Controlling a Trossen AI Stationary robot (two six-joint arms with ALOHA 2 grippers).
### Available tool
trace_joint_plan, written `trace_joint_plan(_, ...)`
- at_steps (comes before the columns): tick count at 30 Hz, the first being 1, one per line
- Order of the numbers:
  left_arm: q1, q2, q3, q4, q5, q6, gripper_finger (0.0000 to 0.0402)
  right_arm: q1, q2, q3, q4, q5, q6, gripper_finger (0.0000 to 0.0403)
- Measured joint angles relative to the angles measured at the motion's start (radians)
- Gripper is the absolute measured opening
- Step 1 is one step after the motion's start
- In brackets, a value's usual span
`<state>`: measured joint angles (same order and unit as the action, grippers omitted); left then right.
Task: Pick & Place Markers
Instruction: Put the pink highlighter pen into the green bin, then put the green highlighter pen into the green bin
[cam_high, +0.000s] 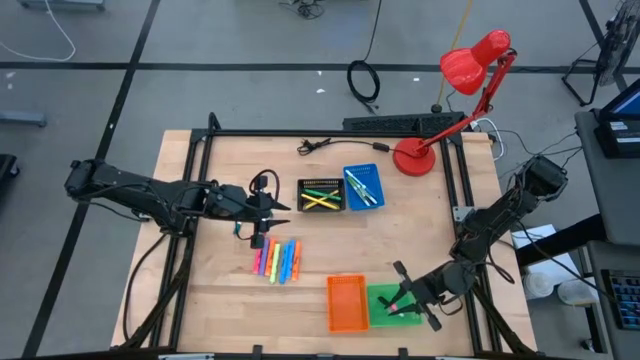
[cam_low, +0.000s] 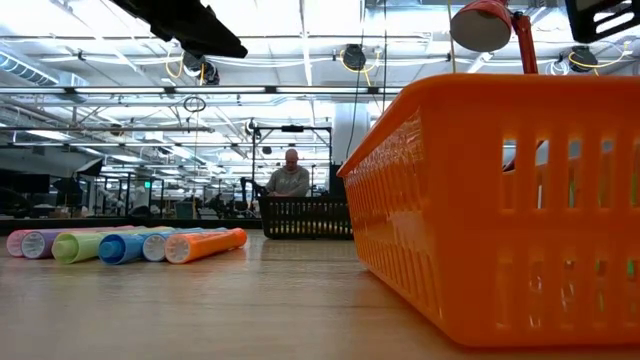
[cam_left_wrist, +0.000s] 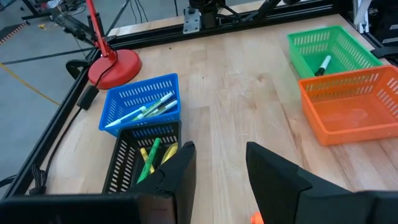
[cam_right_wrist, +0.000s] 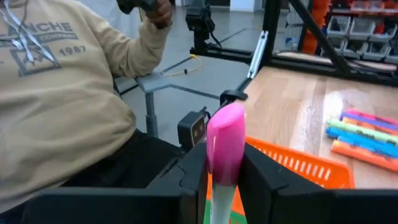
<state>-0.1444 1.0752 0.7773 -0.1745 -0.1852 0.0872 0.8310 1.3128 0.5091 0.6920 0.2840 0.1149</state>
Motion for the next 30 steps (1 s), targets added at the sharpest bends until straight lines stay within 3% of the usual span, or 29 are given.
trace_joint_plan(5,0.0,0.0,0.0,-0.001,0.0,0.0,0.0145,0.0,0.0,0.0,0.006,-0.013,-0.01,0.0064)
trace_joint_plan(10,0.0,0.0,0.0,-0.002,0.0,0.0,0.0145,-0.007,0.0,0.0,-0.069,0.139,0.106,0.0069)
trace_joint_plan(16,0.0,0.0,0.0,-0.002,0.0,0.0,0.0145,-0.012,0.0,0.0,-0.113,0.134,0.236,0.0123)
trace_joint_plan(23,0.0,0.0,0.0,-0.018,0.0,-0.008,0.0145,-0.012,0.0,0.0,-0.112,0.132,0.24,0.0187)
trace_joint_plan(30,0.0,0.0,0.0,-0.064,0.0,-0.059,0.0145,-0.011,0.0,0.0,-0.021,0.133,0.158,0.0214)
